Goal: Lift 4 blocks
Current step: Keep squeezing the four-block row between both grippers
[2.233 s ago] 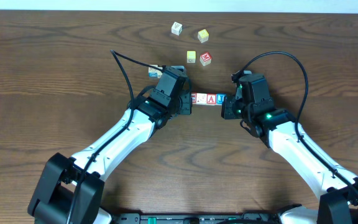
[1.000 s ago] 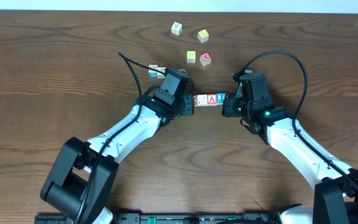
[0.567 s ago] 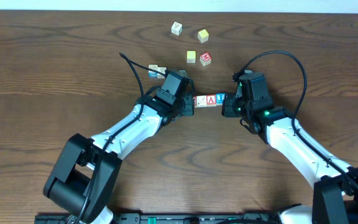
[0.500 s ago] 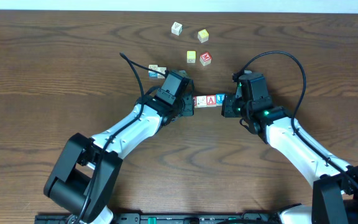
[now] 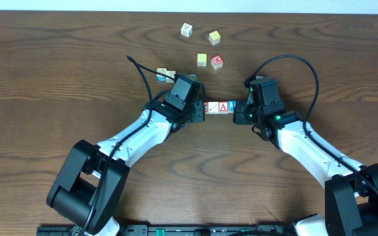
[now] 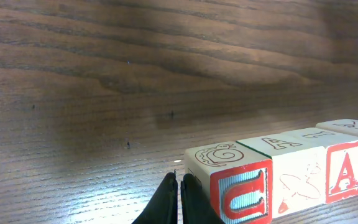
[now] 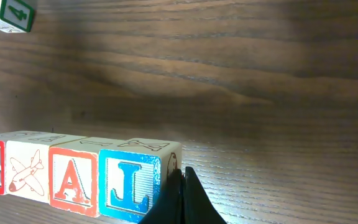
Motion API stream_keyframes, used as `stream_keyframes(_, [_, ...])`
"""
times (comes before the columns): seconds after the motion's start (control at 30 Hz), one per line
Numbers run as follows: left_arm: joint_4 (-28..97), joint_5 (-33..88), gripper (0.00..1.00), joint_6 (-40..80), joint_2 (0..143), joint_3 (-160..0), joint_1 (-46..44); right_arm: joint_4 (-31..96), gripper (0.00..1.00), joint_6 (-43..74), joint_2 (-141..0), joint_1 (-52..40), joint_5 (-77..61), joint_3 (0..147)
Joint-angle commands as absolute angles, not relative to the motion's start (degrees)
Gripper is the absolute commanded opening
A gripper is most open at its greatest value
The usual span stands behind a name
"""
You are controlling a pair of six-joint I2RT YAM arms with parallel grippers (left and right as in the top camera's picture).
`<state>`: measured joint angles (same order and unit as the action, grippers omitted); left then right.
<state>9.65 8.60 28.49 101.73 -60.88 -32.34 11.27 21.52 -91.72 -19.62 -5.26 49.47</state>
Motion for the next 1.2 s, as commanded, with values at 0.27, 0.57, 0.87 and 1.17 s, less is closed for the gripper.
stream_keyframes(0.27, [5.3, 20.4, 0.07, 28.4, 102.8, -62.1, -36.4, 9.8, 0.01, 22.5, -92.0, -22.1, -21.3, 50.9])
stream_keyframes(0.57, [5.2, 20.3, 0.07, 28.4, 102.8, -62.1, -36.5, 9.8, 0.01, 22.5, -92.0, -22.1, -21.3, 50.9])
stream_keyframes(0.87, [5.2, 20.3, 0.07, 28.4, 102.8, -62.1, -36.5, 9.8, 0.01, 22.5, -92.1, -22.1, -21.3, 50.9])
stream_keyframes(1.17, [5.2, 20.3, 0.07, 28.4, 102.9, -62.1, -36.5, 9.8, 0.01, 22.5, -92.1, -22.1, -21.3, 50.9])
